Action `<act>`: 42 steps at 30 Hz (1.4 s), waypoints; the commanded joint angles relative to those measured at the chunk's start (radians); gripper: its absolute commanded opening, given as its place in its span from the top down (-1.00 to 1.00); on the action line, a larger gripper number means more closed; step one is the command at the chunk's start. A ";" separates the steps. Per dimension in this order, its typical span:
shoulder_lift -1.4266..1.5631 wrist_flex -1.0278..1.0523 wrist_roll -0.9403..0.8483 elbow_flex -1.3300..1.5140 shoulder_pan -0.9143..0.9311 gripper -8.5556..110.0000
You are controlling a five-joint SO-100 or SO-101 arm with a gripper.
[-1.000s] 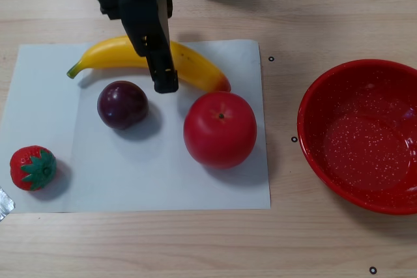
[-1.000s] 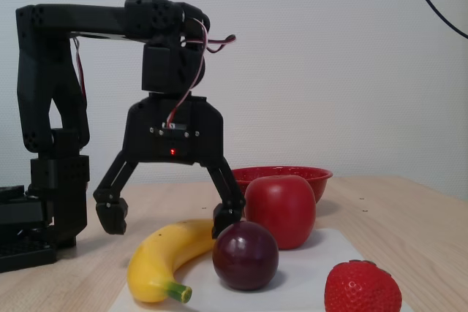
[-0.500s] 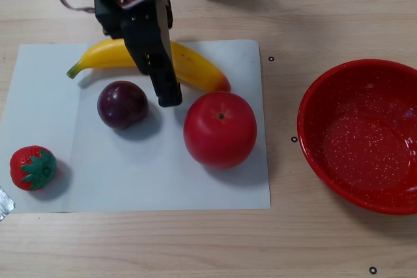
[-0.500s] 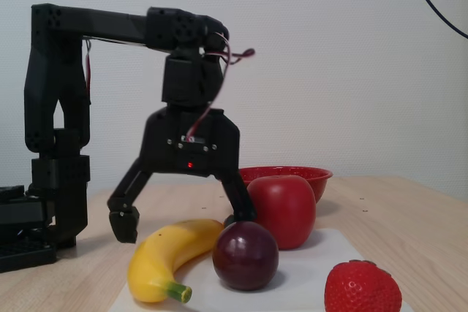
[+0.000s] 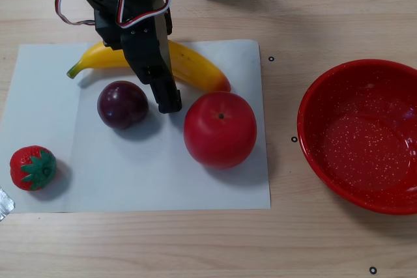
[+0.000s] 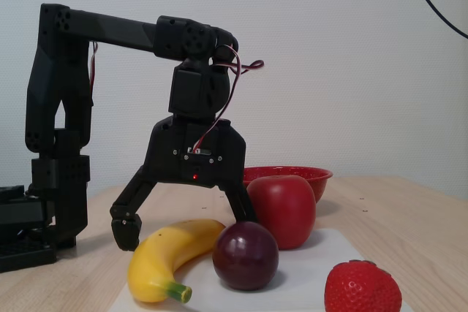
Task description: Grasp the banana and put it in the red bowl.
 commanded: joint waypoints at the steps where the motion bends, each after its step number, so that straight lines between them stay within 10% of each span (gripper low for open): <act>1: 0.040 -0.017 0.009 -0.054 -0.005 -0.40; 25: 0.118 -0.005 0.061 0.055 -0.058 0.01; 35: 0.178 0.071 0.069 0.072 -0.074 0.81; 42: 0.202 0.272 0.037 -0.021 -0.084 0.85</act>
